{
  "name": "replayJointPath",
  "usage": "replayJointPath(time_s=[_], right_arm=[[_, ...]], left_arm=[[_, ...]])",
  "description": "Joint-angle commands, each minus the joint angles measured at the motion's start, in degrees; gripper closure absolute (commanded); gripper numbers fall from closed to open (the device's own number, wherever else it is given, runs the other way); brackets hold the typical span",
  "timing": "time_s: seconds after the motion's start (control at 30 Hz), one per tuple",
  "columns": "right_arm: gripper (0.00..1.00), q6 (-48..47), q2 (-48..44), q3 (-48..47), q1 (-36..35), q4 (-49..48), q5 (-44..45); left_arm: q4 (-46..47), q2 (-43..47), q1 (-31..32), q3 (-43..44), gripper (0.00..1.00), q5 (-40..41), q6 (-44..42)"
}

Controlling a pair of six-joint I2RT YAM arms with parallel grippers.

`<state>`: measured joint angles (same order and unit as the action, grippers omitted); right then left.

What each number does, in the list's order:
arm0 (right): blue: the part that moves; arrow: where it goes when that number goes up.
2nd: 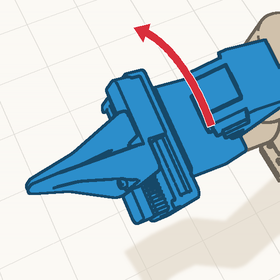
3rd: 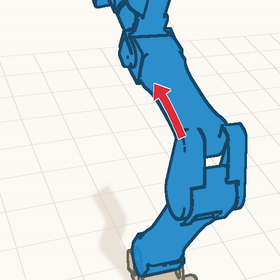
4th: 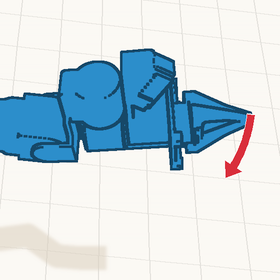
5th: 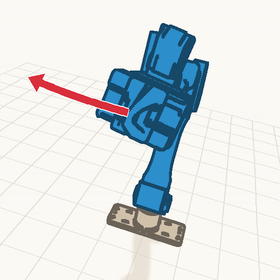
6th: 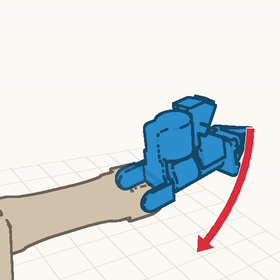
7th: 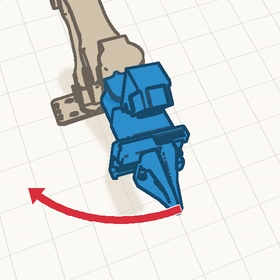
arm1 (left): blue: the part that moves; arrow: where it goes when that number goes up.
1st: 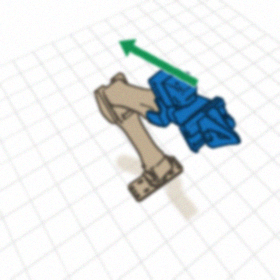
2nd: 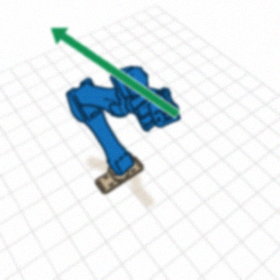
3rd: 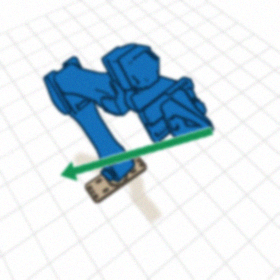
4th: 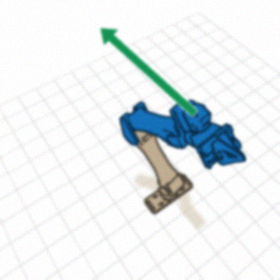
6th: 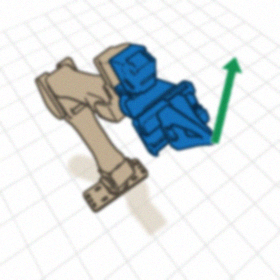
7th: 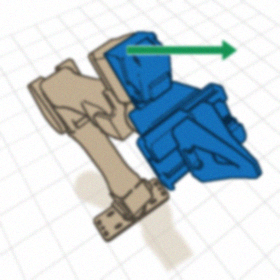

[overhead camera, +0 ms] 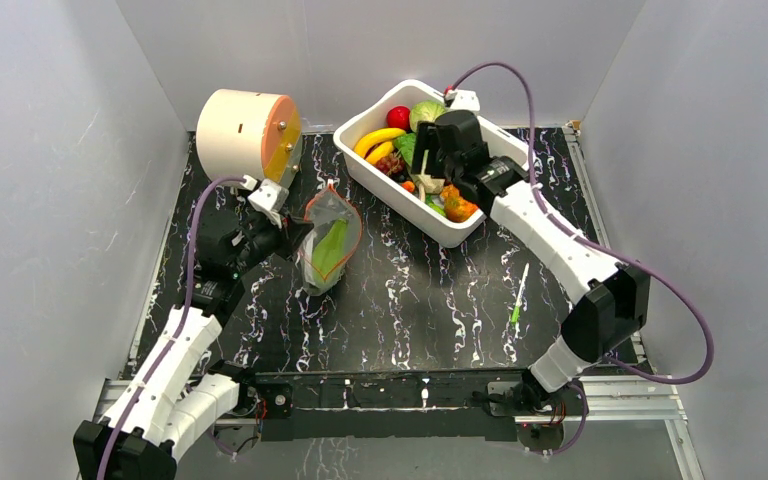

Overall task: Place the food in the zip-top bag and seal the zipper
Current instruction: Pick up the fake vegetable from the bin.

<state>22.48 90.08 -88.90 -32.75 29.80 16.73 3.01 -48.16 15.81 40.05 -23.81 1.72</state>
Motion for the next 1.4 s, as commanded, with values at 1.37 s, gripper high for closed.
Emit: replayJointPath(time_s=[1.37], right_arm=[[0.55, -8.8, 37.3, -26.0, 21.3, -6.5, -7.3]], left_arm=[[5.9, 8.1, 2.7, -8.9, 1.00, -5.7, 3.0]])
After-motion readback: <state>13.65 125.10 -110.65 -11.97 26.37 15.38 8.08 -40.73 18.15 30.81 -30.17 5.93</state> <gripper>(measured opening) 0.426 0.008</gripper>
